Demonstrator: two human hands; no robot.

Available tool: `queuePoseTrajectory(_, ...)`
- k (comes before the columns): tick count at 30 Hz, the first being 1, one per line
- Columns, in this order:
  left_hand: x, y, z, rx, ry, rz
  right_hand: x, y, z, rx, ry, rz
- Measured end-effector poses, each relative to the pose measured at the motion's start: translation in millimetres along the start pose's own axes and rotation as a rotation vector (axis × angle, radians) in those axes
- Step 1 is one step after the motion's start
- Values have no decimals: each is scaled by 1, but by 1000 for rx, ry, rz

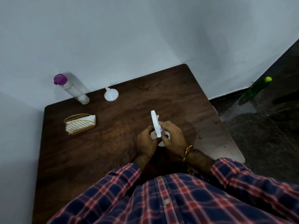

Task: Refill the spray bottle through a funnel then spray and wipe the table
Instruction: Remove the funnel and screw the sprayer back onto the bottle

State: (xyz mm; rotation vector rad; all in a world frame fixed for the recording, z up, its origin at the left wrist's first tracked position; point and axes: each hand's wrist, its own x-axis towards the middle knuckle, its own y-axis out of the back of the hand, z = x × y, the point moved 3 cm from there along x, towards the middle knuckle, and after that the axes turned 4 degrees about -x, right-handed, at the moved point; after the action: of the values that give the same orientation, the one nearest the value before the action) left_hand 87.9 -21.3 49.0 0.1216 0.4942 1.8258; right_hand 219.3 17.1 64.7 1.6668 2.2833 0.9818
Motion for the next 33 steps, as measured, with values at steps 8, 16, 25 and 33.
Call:
queuePoseTrajectory(8, -3, -5, 5, 39, -12, -93, -2, 1, 7, 169, -176, 5)
queuePoseTrajectory(16, 4, -4, 11, 152, 33, -124, -4, 3, 11, 252, -240, 34)
queuePoseTrajectory(25, 7, -5, 3, 143, -73, -352, 0, 16, 14, 332, -237, -108)
queuePoseTrajectory(33, 8, -15, 3, 11, 48, -311, 7, 23, 13, 182, -202, 50)
